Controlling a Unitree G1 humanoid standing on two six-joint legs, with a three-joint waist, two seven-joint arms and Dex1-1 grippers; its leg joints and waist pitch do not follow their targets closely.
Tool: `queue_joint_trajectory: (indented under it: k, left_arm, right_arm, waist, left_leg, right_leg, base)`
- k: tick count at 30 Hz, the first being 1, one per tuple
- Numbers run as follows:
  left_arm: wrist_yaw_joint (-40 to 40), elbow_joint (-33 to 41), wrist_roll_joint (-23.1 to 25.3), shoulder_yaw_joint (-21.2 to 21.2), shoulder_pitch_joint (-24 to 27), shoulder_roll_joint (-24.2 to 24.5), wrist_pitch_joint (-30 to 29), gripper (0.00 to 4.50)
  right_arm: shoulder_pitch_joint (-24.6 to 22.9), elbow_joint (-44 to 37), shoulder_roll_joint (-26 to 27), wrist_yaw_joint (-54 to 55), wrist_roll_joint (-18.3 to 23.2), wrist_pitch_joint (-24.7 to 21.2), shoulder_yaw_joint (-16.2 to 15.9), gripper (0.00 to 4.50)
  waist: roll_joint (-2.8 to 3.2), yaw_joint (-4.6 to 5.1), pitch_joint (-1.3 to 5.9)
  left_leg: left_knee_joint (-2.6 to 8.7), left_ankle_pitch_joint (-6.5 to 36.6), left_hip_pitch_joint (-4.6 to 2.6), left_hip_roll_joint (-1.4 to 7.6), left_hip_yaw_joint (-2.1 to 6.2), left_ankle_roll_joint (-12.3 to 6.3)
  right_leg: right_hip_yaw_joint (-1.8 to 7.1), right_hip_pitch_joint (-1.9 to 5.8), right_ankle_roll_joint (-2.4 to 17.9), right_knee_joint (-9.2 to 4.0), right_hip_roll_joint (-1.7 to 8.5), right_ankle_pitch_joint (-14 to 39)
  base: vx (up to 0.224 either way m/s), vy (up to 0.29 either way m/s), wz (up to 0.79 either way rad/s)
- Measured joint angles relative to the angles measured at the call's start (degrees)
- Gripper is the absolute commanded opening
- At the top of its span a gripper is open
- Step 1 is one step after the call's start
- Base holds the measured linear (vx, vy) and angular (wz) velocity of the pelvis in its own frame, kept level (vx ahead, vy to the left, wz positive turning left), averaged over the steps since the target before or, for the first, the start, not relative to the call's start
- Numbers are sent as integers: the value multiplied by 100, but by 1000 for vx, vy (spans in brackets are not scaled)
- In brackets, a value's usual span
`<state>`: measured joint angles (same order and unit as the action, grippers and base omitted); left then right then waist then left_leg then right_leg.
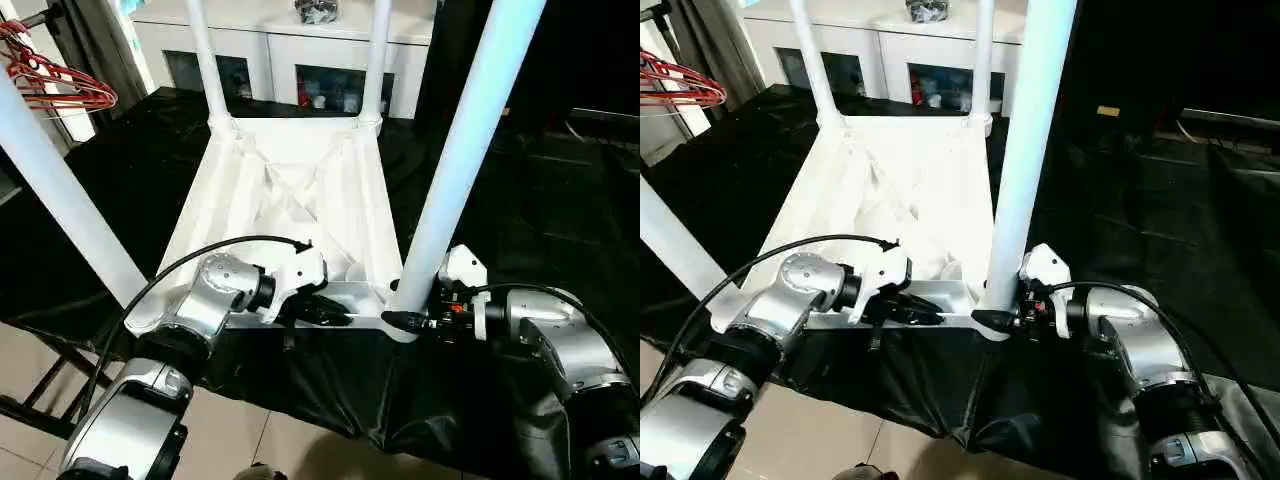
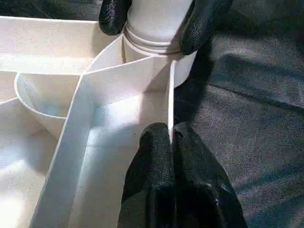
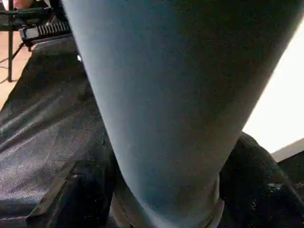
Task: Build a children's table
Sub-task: Rotate leg to tighten
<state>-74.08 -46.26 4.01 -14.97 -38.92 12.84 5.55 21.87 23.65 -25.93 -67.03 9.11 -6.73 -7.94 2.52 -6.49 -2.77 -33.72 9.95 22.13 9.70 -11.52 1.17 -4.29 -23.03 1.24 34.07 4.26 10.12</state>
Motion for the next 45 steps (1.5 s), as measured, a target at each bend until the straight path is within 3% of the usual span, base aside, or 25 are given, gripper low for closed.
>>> queue_joint_trajectory:
  k: [5, 13, 18, 19, 20, 23, 24, 30, 35, 40, 45]
  left_arm:
    - [118, -8, 9, 3, 3, -7, -2, 0]
    - [1933, -458, 323, 125, -266, -558, -267, 0]
    - [2756, -676, 451, 169, -424, -936, -494, 0]
    - [2817, -680, 469, 167, -426, -975, -518, 0]
    - [2843, -682, 471, 167, -426, -988, -521, 0]
    - [2823, -681, 471, 161, -431, -1012, -518, 0]
    - [2791, -679, 470, 155, -431, -1013, -505, 0]
    - [2591, -614, 459, 156, -402, -928, -449, 0]
    - [2045, -462, 404, 138, -305, -703, -262, 0]
    - [1512, -428, 320, 105, -271, -528, -65, 0]
    - [907, -240, 228, 85, -157, -354, -23, 0]
  right_arm:
    - [-10, 13, 111, 169, -20, -9, 27, 259]
    - [485, 960, 1142, 2880, -330, -47, 567, 258]
    - [806, 1350, 1648, 4320, -630, -74, 790, 258]
    - [842, 1406, 1701, 4449, -654, -49, 818, 311]
    - [853, 1450, 1725, 4516, -654, 4, 826, 311]
    - [852, 1506, 1781, 4533, -647, 88, 886, 333]
    - [852, 1514, 1810, 4531, -628, 86, 930, 359]
    - [832, 1535, 1762, 4314, -673, 238, 853, 373]
    - [535, 1267, 1361, 3181, -591, 531, 684, 373]
    - [207, 791, 866, 2013, -365, 481, 558, 373]
    - [63, 541, 588, 1162, -164, 454, 395, 373]
  waist:
    - [0, 4, 0]
    - [-16, 271, 0]
    - [-18, 337, 1]
    - [-16, 342, 3]
    - [-12, 342, 5]
    - [-7, 333, 9]
    - [-7, 322, 9]
    - [-8, 315, 6]
    - [-8, 273, 6]
    - [-7, 161, 5]
    - [-7, 138, 5]
  left_leg:
    - [-1, -1, -2, 1, 0, 1]
    - [-30, -8, -32, 0, -1, 9]
    - [-32, -8, -45, -2, -1, 9]
    - [-32, -8, -45, -2, -1, 9]
    - [-32, -7, -46, -2, -1, 9]
    - [-25, -7, -48, -2, -1, 8]
    - [-21, -7, -50, -2, -1, 8]
    - [-13, -7, -47, -1, -1, 9]
    - [-1, -6, -41, -1, -1, 8]
    - [-2, -6, -22, 2, -2, 7]
    - [0, -6, -15, 4, -3, 7]
  right_leg:
    - [0, 0, 0, 4, 0, 0]
    - [-2, 29, -32, -11, 10, 18]
    - [1, 41, -32, -14, 11, 18]
    - [1, 41, -32, -13, 11, 18]
    - [1, 42, -32, -13, 11, 17]
    - [1, 43, -31, -10, 11, 17]
    - [1, 43, -30, -9, 11, 16]
    - [-1, 36, -29, -2, 11, 14]
    - [-2, 33, -23, -2, 10, 11]
    - [-5, 18, -6, 2, 10, 0]
    - [-7, 11, -6, 2, 10, 0]
  base:
    - [0, 0, 0]
    - [0, 0, 0]
    - [0, 0, 0]
    - [0, 0, 0]
    - [0, 0, 0]
    - [0, 0, 0]
    - [0, 0, 0]
    - [0, 0, 0]
    - [0, 0, 0]
    - [0, 0, 0]
    - [0, 0, 0]
